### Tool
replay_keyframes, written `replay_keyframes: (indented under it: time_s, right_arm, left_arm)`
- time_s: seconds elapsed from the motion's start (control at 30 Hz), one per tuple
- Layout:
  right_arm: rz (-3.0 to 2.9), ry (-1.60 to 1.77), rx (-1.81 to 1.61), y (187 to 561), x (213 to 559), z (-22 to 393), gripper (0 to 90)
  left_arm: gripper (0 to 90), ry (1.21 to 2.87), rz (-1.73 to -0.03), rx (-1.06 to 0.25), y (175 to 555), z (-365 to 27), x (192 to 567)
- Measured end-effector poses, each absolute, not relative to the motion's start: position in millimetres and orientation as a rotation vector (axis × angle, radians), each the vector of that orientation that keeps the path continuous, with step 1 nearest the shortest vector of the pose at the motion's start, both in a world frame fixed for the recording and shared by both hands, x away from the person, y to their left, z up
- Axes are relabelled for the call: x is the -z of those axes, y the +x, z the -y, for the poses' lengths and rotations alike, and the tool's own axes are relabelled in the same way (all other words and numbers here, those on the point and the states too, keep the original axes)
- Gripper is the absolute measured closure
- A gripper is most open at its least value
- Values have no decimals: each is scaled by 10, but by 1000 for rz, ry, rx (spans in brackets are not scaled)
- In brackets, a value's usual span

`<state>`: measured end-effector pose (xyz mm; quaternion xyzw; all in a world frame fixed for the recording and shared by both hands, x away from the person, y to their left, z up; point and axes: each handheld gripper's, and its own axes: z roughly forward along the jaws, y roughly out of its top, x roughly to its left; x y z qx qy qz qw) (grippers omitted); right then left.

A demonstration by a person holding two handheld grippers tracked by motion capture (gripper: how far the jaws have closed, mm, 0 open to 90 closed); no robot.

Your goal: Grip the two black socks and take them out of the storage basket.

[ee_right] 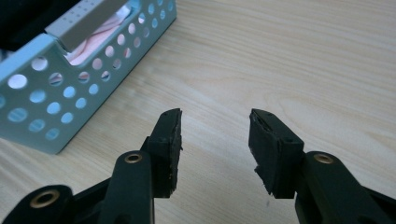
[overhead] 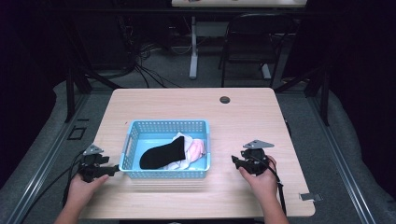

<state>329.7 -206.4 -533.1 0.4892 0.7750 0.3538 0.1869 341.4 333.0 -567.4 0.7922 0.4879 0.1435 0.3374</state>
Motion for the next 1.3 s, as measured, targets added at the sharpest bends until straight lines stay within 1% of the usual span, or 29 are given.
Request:
replay_keyframes:
  time_s: [0.23, 0.33, 0.53, 0.67, 0.8, 0.97, 1.17, 1.3]
  right_arm:
    - [-2198, 1339, -979, 3321, 5135, 1986, 540]
    - [-2196, 1315, -958, 3343, 5030, 1917, 555]
    - [-2207, 1315, -1032, 3423, 4882, 1804, 554]
    - [-2232, 1268, -1020, 3486, 4814, 1692, 551]
    - [-2266, 1224, -1040, 3534, 4755, 1559, 520]
    - [-2308, 1165, -1049, 3609, 4689, 1372, 525]
    - [-2321, 1147, -1077, 3715, 4671, 1170, 574]
    - [-2345, 1123, -1079, 3780, 4678, 1039, 585]
  left_arm:
    - [267, 2067, -1270, -371, 3412, -3326, 5677]
    - [267, 2066, -1270, -371, 3411, -3326, 5676]
    - [266, 2067, -1271, -371, 3413, -3323, 5679]
    - [267, 2069, -1269, -370, 3413, -3324, 5679]
    - [267, 2069, -1269, -369, 3414, -3323, 5680]
    - [266, 2067, -1268, -369, 3411, -3326, 5676]
    - [267, 2068, -1266, -370, 3413, -3325, 5673]
    - [267, 2069, -1264, -370, 3414, -3325, 5671]
